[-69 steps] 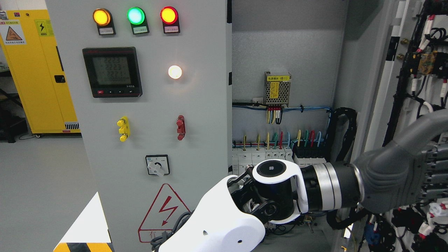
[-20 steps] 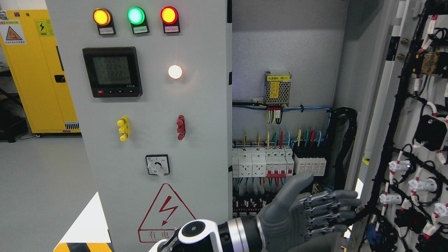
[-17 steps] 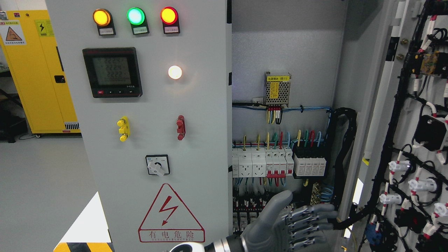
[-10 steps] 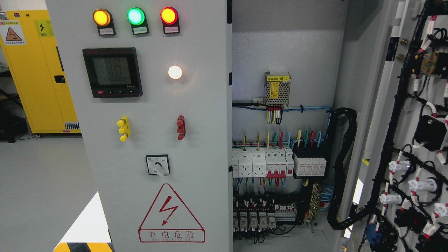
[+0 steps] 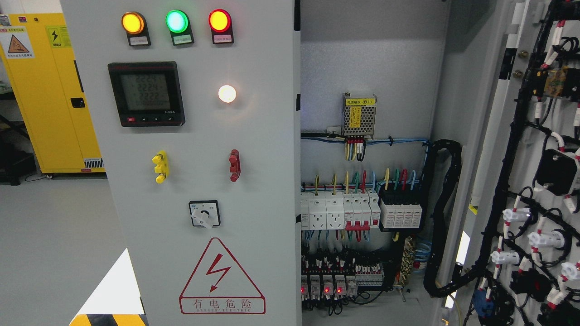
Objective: Open door with both hands
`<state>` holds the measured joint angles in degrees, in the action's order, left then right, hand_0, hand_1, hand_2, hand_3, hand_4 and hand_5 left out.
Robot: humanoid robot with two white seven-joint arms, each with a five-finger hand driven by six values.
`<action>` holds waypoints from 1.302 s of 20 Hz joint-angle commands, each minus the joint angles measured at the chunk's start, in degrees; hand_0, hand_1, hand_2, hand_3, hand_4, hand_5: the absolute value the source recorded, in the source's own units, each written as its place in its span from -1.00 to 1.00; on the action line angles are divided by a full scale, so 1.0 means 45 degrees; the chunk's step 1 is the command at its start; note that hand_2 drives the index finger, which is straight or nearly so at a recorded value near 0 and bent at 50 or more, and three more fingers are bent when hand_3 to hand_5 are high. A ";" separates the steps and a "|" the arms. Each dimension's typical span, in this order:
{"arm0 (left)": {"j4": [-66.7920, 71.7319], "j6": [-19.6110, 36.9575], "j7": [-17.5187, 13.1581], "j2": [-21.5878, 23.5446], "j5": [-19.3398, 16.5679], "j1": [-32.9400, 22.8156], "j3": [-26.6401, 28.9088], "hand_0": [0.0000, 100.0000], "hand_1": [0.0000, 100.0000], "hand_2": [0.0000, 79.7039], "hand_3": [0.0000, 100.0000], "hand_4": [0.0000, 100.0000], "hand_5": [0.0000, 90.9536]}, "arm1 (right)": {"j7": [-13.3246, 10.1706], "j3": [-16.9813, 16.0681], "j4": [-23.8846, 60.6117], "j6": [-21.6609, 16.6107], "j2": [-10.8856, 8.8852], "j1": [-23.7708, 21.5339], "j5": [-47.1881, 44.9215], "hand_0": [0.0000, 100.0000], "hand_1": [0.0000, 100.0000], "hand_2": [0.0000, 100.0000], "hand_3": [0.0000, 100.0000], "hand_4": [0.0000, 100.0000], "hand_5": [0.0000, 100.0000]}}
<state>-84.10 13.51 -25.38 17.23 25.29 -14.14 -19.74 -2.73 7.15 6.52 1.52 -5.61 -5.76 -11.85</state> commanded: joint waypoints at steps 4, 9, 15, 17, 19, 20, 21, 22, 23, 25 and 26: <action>0.8602 0.0298 0.0462 -0.0997 -0.0366 -0.0784 0.3390 -0.86 -0.73 -1.00 -0.92 -1.00 -1.00 | 0.0001 -0.0007 0.0035 -0.0006 0.0016 0.0009 -0.0004 -0.57 -0.86 -1.00 -1.00 -1.00 -1.00; 1.3852 0.0259 0.1439 -0.1893 -0.0949 0.0189 0.3312 -0.67 -0.70 -1.00 -1.00 -1.00 -1.00 | 0.0001 -0.0008 0.0054 -0.0006 0.0094 0.0009 -0.0004 -0.57 -0.86 -1.00 -1.00 -1.00 -1.00; 1.8608 0.0102 0.2436 -0.2792 -0.3292 0.1736 0.3331 -0.51 -0.62 -1.00 -1.00 -1.00 -1.00 | 0.0001 -0.0008 0.0035 -0.0006 0.0016 0.0009 -0.0004 -0.57 -0.86 -1.00 -1.00 -1.00 -1.00; 1.8669 -0.0169 0.2475 -0.3066 -0.3412 0.1736 0.3331 -0.48 -0.64 -1.00 -1.00 -1.00 -1.00 | 0.0001 -0.0008 0.0035 -0.0006 0.0016 0.0009 -0.0004 -0.57 -0.86 -1.00 -1.00 -1.00 -1.00; 1.8688 -0.0871 0.2690 -0.3262 -0.3412 0.1697 0.3331 -0.46 -0.65 -1.00 -1.00 -1.00 -1.00 | 0.0001 -0.0008 0.0035 -0.0006 0.0016 0.0009 -0.0004 -0.57 -0.86 -1.00 -1.00 -1.00 -1.00; 1.8688 -0.1106 0.2613 -0.3243 -0.3432 0.1677 0.3331 -0.45 -0.67 -1.00 -1.00 -1.00 -1.00 | 0.0001 -0.0008 0.0035 -0.0006 0.0016 -0.0010 -0.0004 -0.57 -0.86 -1.00 -1.00 -1.00 -1.00; 1.8688 -0.1244 0.2496 -0.3223 -0.3432 0.1677 0.3331 -0.44 -0.69 -1.00 -1.00 -1.00 -1.00 | 0.0001 -0.0008 0.0035 -0.0006 0.0016 0.0009 -0.0004 -0.57 -0.86 -1.00 -1.00 -1.00 -1.00; 1.8688 -0.1265 0.2495 -0.3223 -0.3413 0.1677 0.3312 -0.44 -0.70 -1.00 -1.00 -1.00 -1.00 | 0.0001 -0.0008 0.0035 -0.0006 0.0016 0.0009 0.0015 -0.57 -0.86 -1.00 -1.00 -1.00 -1.00; 1.8688 -0.1284 0.2514 -0.3243 -0.3432 0.1677 0.3311 -0.43 -0.71 -1.00 -1.00 -1.00 -1.00 | 0.0001 -0.0008 0.0035 -0.0006 0.0016 0.0009 0.0015 -0.57 -0.86 -1.00 -1.00 -1.00 -1.00; 1.8669 -0.1304 0.2592 -0.3282 -0.3432 0.1677 0.3311 -0.42 -0.72 -1.00 -1.00 -1.00 -1.00 | 0.0001 -0.0008 0.0054 -0.0006 0.0016 0.0009 -0.0004 -0.57 -0.86 -1.00 -1.00 -1.00 -1.00; 1.8669 -0.1285 0.2593 -0.3301 -0.3432 0.1677 0.3311 -0.42 -0.73 -1.00 -1.00 -1.00 -1.00 | 0.0001 -0.0008 0.0054 -0.0006 0.0016 0.0009 0.0015 -0.57 -0.86 -1.00 -1.00 -1.00 -1.00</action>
<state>-13.80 8.17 -13.75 5.67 10.91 -7.11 -6.19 -2.73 7.12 6.70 1.52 -5.51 -5.72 -11.84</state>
